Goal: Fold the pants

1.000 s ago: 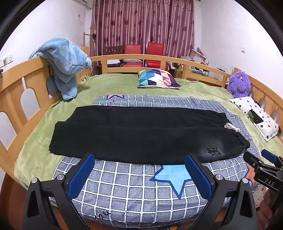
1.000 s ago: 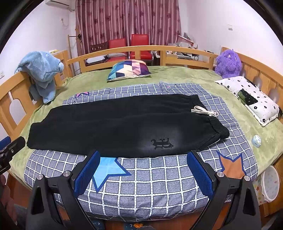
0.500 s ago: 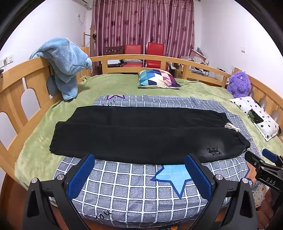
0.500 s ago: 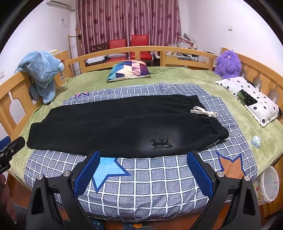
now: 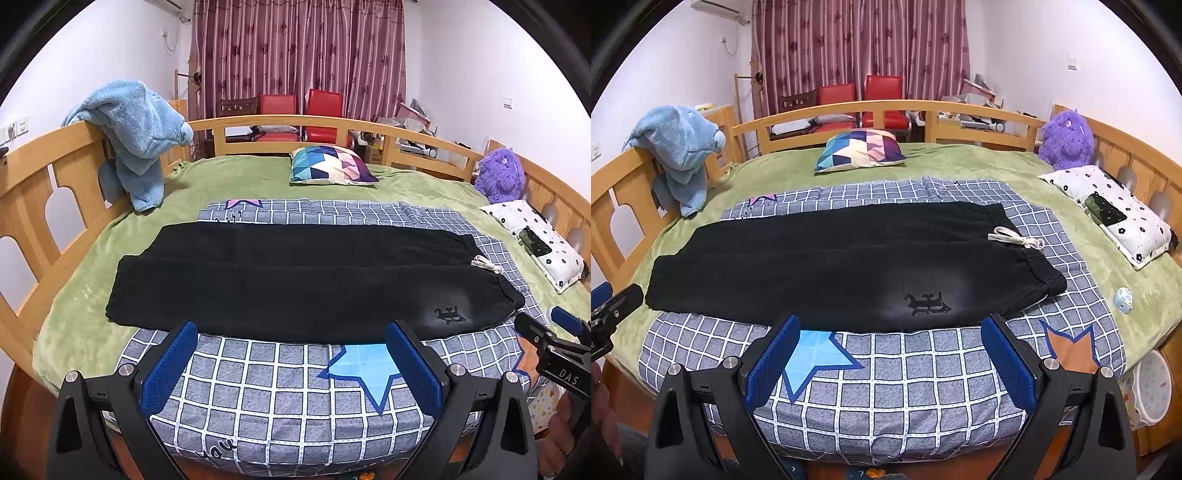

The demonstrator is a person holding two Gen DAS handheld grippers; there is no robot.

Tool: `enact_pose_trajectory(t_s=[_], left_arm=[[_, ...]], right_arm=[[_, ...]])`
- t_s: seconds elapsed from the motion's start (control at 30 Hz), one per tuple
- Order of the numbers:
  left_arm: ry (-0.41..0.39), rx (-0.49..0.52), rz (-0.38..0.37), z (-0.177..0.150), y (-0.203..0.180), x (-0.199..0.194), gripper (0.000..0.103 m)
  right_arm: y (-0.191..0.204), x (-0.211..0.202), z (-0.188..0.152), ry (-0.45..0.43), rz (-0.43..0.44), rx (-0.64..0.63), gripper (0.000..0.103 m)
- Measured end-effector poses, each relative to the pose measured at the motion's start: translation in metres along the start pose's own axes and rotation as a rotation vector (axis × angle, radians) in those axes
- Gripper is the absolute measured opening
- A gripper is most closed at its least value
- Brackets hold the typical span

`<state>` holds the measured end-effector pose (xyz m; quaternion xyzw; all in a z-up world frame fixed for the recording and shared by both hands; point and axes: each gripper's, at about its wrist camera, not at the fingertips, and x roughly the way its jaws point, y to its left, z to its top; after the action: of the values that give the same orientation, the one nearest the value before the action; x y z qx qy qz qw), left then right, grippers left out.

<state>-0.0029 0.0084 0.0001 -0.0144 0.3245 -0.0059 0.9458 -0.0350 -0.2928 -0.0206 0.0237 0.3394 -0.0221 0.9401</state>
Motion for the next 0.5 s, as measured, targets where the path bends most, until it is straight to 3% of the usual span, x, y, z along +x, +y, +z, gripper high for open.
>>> enact_pose_trajectory(t_s=[0.5], left_arm=[[-0.019, -0.005, -0.003, 0.0002, 0.0013, 0.002, 0.103]], right_arm=[[0.0021, 0.005, 0.0002, 0.008, 0.024, 0.0, 0.097]])
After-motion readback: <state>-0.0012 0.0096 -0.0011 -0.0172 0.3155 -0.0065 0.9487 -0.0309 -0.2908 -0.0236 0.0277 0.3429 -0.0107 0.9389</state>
